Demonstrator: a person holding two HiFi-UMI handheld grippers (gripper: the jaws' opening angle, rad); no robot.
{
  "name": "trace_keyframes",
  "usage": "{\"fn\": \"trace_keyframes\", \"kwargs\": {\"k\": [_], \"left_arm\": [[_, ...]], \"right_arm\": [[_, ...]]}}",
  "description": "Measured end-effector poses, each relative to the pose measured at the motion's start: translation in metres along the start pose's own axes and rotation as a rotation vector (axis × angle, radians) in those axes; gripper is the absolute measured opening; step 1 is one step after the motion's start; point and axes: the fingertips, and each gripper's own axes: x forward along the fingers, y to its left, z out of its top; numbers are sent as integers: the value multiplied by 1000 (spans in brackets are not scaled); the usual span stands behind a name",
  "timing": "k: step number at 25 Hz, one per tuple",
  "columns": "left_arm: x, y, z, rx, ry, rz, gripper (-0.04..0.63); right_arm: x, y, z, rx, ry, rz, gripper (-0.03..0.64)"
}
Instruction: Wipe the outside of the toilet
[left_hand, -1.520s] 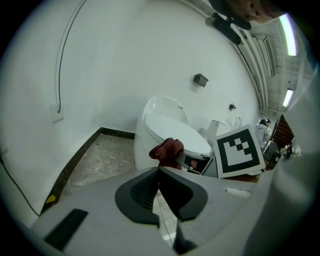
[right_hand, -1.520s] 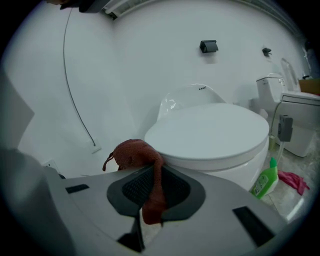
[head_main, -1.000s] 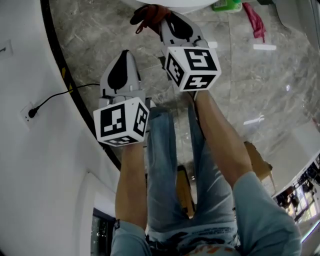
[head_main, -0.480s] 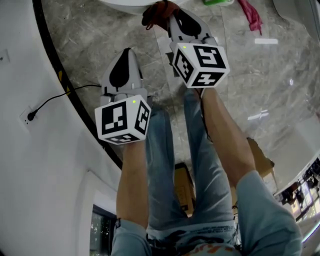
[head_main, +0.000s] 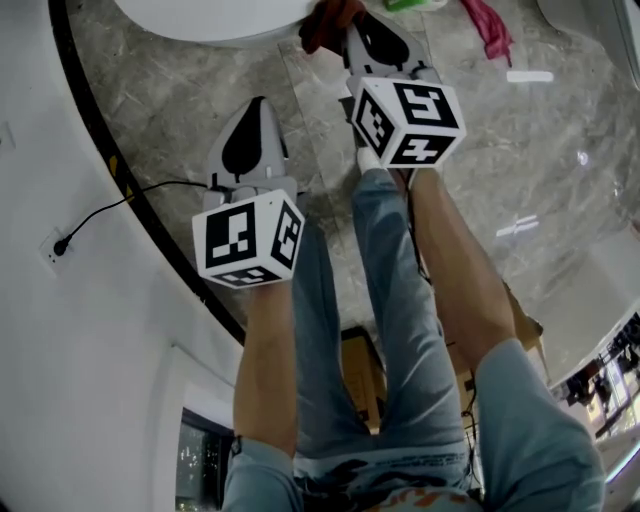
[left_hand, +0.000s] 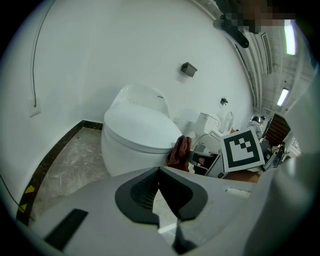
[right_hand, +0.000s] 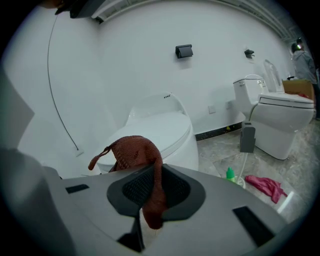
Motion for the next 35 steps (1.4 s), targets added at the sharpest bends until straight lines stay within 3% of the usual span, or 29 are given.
{"fn": "trace_keyframes", "kwargs": {"k": [15, 21, 29, 35], "left_arm": [[58, -36, 13, -37, 18, 27, -6], [57, -34, 8, -52, 6, 33, -6], [19, -4, -16, -60, 9, 34, -6], [-21, 33, -25, -72, 2, 45, -6]], "right_arm": [[33, -72, 15, -33, 52, 12, 46], [32, -76, 13, -74, 68, 44, 46], [-4, -62, 3, -111, 60, 11, 48], [-38, -9, -22, -173, 71, 37, 48]]}}
